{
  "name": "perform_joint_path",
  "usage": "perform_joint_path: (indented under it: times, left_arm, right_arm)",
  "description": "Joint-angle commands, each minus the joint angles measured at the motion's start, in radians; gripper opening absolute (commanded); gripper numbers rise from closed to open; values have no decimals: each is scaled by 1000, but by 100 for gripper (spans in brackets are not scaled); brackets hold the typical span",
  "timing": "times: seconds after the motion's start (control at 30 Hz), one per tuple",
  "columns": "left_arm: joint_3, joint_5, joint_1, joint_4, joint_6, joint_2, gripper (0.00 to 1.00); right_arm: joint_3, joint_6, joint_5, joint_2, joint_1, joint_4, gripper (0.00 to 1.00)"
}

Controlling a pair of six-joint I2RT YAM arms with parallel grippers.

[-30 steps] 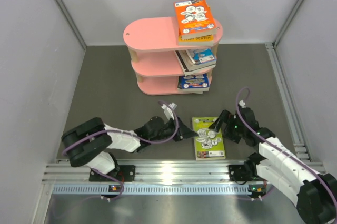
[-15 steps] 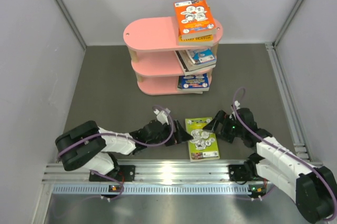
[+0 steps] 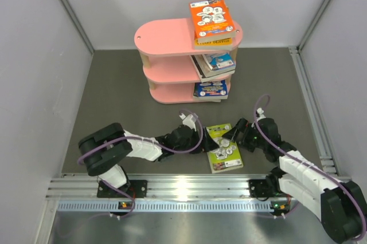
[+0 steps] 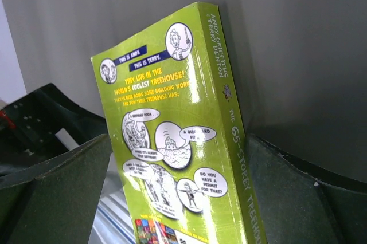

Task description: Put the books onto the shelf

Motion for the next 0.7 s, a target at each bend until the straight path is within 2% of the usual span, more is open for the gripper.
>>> perform_joint_path:
  times: [0.0, 0.03, 0.1, 0.13, 0.17, 0.2, 0.33, 0.47, 0.57, 0.63, 0.67]
  left_arm:
    - [24, 29, -44, 26, -23, 119, 69]
    - [24, 32, -44, 32, -25, 124, 55]
    - [29, 30, -43, 44, -25, 138, 38]
    - [32, 29, -43, 44, -25, 143, 14]
    - [35, 21, -44, 46, -25, 146, 4]
    - [39, 15, -43, 49, -28, 149, 0]
    - [23, 6, -43, 135, -34, 147, 0]
    - [-49, 10, -26, 293, -64, 117, 0]
    - [-137, 24, 6, 403, -101, 54, 0]
    - [-253, 27, 41, 501, -146, -18, 0]
    - [-254, 26, 54, 550, -160, -18, 0]
  right_arm:
    - [-103, 14, -80, 21, 28, -191, 100]
    - [-108, 19, -86, 15, 28, -191, 100]
    - [-120, 28, -104, -7, 28, -191, 100]
    - [-126, 36, -114, -14, 27, -188, 100]
    - [-132, 39, -121, -22, 28, -181, 100]
    - [-140, 42, -127, -36, 27, -181, 100]
    - [-149, 37, -149, -73, 28, -203, 100]
    - [-125, 8, -124, -138, 28, -290, 100]
    - [-88, -10, -66, -194, 27, -365, 100]
    - [-75, -15, -43, -192, 28, -378, 100]
    - [-75, -15, -42, -192, 27, -376, 100]
